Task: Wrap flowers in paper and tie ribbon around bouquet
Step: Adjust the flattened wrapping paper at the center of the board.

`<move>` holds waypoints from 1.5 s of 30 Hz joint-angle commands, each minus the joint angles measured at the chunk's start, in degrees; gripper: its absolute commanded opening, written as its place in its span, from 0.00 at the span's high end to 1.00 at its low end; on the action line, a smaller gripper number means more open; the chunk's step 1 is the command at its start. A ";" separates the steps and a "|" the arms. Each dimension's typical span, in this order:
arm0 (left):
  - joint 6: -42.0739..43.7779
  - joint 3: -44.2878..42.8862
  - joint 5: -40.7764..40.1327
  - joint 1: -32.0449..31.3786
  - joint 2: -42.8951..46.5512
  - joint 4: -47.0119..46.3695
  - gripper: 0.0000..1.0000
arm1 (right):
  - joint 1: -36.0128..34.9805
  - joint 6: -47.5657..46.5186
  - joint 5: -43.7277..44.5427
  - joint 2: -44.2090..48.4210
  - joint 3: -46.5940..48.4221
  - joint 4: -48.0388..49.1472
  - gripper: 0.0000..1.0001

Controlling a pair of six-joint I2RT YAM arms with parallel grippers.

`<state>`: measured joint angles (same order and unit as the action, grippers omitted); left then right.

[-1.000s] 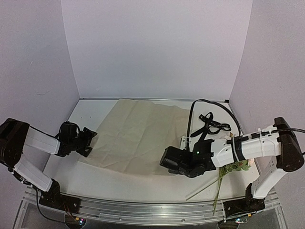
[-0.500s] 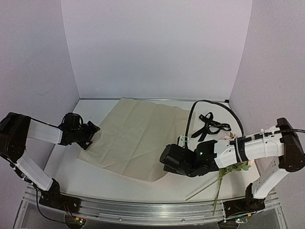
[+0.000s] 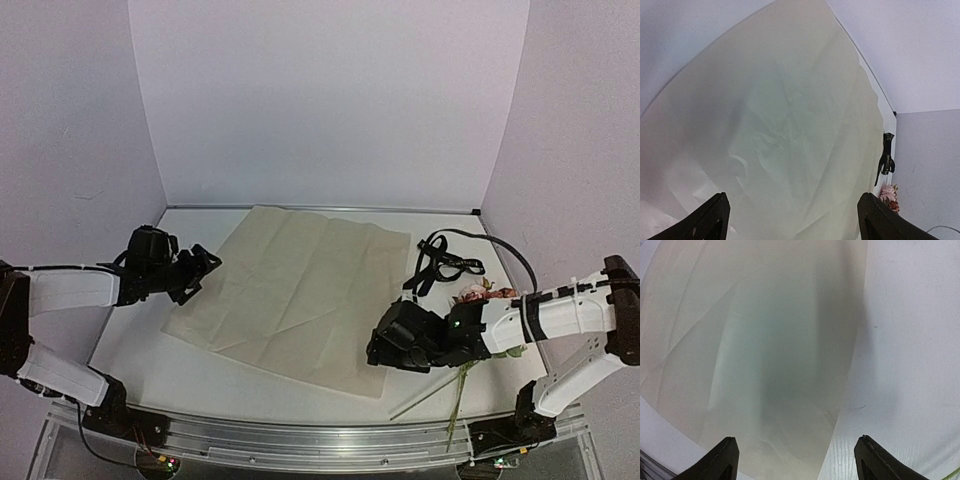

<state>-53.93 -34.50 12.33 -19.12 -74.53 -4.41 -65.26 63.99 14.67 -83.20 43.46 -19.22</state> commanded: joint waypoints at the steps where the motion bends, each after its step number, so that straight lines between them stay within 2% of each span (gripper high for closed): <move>1: -1.74 3.95 -0.62 -3.65 6.20 3.13 0.08 | 2.52 -2.48 -9.70 1.96 -6.83 11.10 0.18; 4: -2.48 5.66 -0.50 -4.18 8.91 3.75 0.08 | 2.51 -0.81 -13.48 0.54 -9.68 18.46 0.18; 9: -3.22 7.58 0.12 -4.50 12.01 4.06 0.08 | 2.56 3.99 -14.23 -2.16 -13.72 28.39 0.19; 12: -3.72 8.39 0.32 -4.60 13.44 4.97 0.08 | 2.53 6.32 -14.05 -3.88 -14.53 31.74 0.26; 15: -4.04 8.86 0.52 -4.72 14.66 6.04 0.08 | 2.47 8.85 -13.91 -5.12 -15.06 34.54 0.41; 19: -3.92 8.90 0.53 -4.79 16.22 7.13 0.08 | 1.30 10.98 -13.06 -5.73 -14.04 34.84 0.66; 24: -3.64 8.87 0.52 -4.76 16.53 7.08 0.08 | -2.67 13.94 -9.46 -5.16 -11.17 30.86 0.98; 25: -3.62 8.88 0.71 -4.74 16.25 6.68 0.08 | -3.35 14.98 -8.58 -4.72 -10.79 29.51 0.99; 31: -2.06 6.44 2.19 -4.77 11.54 4.68 0.08 | -6.53 21.95 -4.84 -2.48 -8.79 24.08 1.00; 36: 1.01 2.23 3.30 -4.70 7.84 3.70 0.08 | -8.14 25.96 -4.89 -4.59 -5.10 24.73 1.00; 45: -0.01 3.38 4.17 -4.71 9.26 1.91 0.08 | -12.87 34.75 0.50 -9.04 -0.88 24.94 1.00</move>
<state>-53.95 -30.69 15.36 -23.70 -66.78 0.16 -76.19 93.26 9.93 -90.89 41.27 6.46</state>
